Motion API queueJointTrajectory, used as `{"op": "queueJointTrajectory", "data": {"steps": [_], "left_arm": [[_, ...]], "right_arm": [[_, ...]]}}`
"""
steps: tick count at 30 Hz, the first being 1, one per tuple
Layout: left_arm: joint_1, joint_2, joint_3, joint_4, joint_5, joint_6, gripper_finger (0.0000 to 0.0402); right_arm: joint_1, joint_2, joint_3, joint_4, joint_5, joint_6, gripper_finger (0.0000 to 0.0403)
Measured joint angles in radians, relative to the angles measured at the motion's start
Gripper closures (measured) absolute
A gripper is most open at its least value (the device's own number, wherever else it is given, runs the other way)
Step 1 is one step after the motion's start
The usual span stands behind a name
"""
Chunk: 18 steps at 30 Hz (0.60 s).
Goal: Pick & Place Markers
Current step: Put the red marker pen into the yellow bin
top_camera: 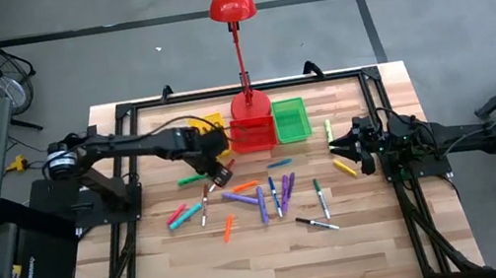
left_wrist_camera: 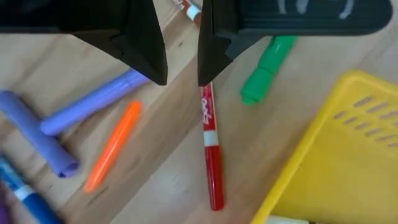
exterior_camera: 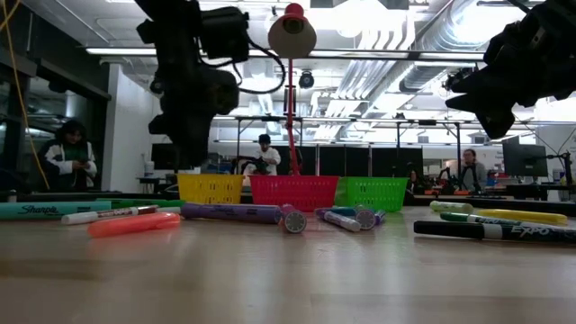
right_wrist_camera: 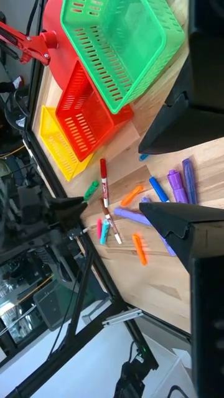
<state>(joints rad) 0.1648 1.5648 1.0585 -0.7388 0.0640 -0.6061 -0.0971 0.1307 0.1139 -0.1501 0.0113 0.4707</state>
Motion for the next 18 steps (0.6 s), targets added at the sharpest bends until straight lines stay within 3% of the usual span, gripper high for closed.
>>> {"op": "queueJointTrajectory", "data": {"steps": [12, 18], "left_arm": [[-0.030, 0.209, 0.176, -0.120, -0.148, -0.076, 0.0314], [-0.036, 0.264, 0.209, -0.121, -0.126, -0.056, 0.0314]], "right_arm": [[0.000, 0.000, 0.000, 0.000, 0.000, 0.000, 0.0279], [0.000, 0.000, 0.000, -0.002, 0.000, 0.000, 0.0279]]}}
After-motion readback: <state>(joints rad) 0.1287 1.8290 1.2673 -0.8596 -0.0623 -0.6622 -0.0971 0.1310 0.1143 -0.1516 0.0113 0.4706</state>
